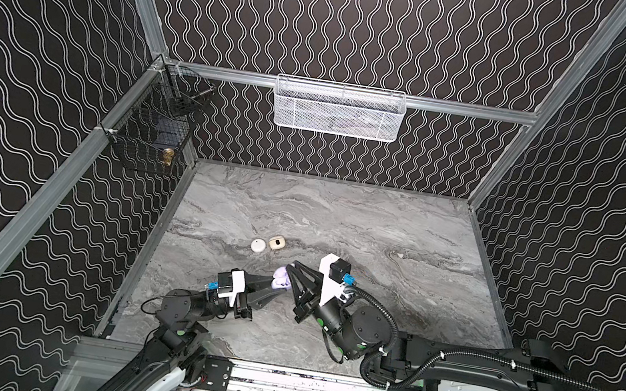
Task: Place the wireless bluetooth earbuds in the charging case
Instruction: 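Lower the earbud into the open lavender case slot with the right gripper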
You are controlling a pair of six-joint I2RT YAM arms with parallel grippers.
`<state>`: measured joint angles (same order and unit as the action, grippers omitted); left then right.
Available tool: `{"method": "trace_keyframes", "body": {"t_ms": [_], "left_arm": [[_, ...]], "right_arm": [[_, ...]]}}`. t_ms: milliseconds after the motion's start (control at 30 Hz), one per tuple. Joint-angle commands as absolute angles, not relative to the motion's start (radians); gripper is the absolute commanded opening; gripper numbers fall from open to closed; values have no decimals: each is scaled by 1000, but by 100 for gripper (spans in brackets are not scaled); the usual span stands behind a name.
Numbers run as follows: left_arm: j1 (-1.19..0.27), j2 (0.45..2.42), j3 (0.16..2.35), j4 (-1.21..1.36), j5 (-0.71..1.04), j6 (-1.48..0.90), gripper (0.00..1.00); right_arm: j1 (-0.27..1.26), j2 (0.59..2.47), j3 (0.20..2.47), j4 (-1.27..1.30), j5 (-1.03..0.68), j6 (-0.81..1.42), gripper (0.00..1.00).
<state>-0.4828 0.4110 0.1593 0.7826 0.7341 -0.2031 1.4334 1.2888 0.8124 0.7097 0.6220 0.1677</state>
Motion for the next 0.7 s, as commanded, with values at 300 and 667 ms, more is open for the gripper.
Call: {"method": "trace_keyframes", "body": {"t_ms": [300, 667], "left_arm": [[-483, 419, 169, 803, 700, -191, 0], [-483, 419, 169, 782, 673, -184, 0]], "right_arm": [[1436, 1300, 781, 769, 604, 185, 1], [1436, 1315, 763, 797, 617, 183, 1]]}}
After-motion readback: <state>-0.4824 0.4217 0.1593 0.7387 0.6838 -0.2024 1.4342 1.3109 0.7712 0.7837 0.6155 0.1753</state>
